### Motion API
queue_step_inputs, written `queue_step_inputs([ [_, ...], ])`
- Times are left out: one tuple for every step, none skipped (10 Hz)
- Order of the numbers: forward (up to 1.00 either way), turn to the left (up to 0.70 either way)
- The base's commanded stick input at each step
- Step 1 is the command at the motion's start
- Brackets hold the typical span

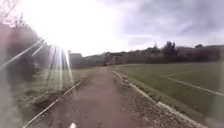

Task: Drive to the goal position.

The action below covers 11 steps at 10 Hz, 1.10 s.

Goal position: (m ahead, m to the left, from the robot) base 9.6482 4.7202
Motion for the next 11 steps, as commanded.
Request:
queue_step_inputs([
  [0.00, 0.00],
  [0.00, 0.00],
  [0.00, 0.00],
  [0.00, 0.00],
  [0.55, 0.00],
  [0.85, 0.00],
  [0.85, 0.00],
  [0.85, 0.00],
  [0.85, 0.03],
  [0.85, 0.08],
  [0.85, 0.12],
])
